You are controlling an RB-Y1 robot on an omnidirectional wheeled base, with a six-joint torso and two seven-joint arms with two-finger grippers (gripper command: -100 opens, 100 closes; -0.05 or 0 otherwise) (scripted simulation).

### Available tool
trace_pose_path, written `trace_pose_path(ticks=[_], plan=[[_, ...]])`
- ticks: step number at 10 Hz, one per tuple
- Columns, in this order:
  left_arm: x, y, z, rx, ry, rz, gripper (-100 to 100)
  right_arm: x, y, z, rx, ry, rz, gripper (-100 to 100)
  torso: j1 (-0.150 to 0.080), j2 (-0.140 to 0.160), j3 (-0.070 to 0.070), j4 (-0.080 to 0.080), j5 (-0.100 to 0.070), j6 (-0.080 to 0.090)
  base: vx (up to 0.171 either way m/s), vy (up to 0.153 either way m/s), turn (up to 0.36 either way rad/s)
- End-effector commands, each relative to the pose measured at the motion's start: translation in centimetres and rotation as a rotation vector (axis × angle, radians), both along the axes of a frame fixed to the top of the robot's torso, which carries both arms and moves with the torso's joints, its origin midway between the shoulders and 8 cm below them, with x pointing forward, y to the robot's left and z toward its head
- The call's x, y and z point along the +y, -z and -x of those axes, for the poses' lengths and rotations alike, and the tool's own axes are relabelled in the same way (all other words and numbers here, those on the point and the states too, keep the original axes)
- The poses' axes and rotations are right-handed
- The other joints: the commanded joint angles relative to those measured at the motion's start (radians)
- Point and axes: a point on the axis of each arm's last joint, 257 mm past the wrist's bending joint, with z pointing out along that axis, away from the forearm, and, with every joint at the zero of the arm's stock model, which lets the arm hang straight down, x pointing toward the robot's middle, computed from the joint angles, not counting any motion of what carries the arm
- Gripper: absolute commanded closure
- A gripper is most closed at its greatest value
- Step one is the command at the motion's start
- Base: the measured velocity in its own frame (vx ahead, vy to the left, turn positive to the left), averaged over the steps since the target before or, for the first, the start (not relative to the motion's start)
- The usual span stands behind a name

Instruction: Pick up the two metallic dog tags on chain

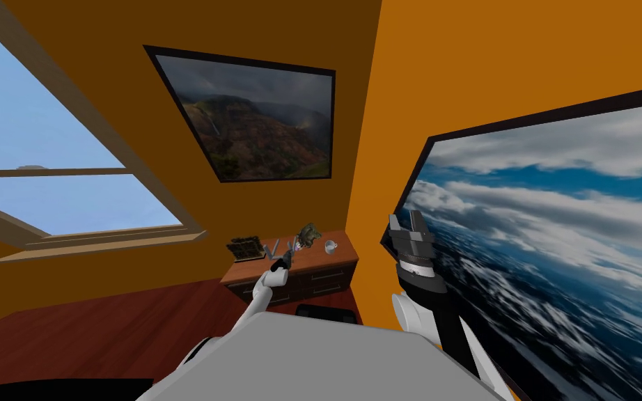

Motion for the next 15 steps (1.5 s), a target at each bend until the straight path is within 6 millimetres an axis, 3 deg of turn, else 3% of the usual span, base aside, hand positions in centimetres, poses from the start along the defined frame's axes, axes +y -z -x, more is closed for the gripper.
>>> trace_pose_path(ticks=[1, 2, 5, 6, 7, 10, 11, 15], plan=[[-1.3, 1.6, 1.0, 0.054, 0.012, 0.016, -100, 0.0, 0.0, 0.0, 0.000, 0.000, 0.000, 0, 0.000, 0.000, 0.000, 0.000, 0.000, 0.000, 0.066, 0.055, -0.009], [-2.7, 3.3, 2.2, 0.109, 0.022, 0.035, -100, 0.0, 0.0, 0.0, 0.000, 0.000, 0.000, 0, 0.001, -0.001, 0.000, 0.000, 0.000, 0.000, 0.086, 0.053, -0.018], [-2.6, 3.3, 2.2, 0.104, 0.022, 0.034, -100, 0.0, 0.0, 0.0, 0.000, 0.000, 0.000, 0, -0.002, 0.001, 0.000, 0.000, 0.000, 0.000, 0.033, 0.017, -0.001], [-2.6, 3.4, 2.2, 0.107, 0.022, 0.034, 0, 0.0, 0.0, 0.0, 0.000, 0.000, 0.000, 0, -0.002, 0.002, 0.001, 0.000, -0.001, 0.000, 0.000, 0.000, 0.000], [-2.8, 4.1, 2.8, 0.106, 0.022, 0.034, -100, 0.0, 0.0, 0.0, 0.000, 0.000, 0.000, 0, -0.003, 0.003, 0.002, 0.001, -0.001, 0.000, 0.052, 0.007, -0.001], [-3.0, 4.7, 3.4, 0.108, 0.022, 0.035, -100, 0.0, 0.0, 0.0, 0.000, 0.000, 0.000, 0, -0.001, -0.003, -0.002, -0.001, 0.000, 0.000, 0.074, 0.012, 0.004], [-3.0, 4.7, 3.5, 0.106, 0.022, 0.035, 100, 0.0, 0.0, 0.0, 0.000, 0.000, 0.000, 0, -0.001, -0.001, -0.001, 0.000, 0.000, 0.000, 0.000, 0.000, 0.000], [-3.0, 4.7, 3.5, 0.107, 0.023, 0.033, 100, 0.0, 0.0, 0.0, 0.000, 0.000, 0.000, 0, -0.001, 0.002, 0.001, 0.000, 0.000, 0.000, 0.000, 0.000, 0.000]])
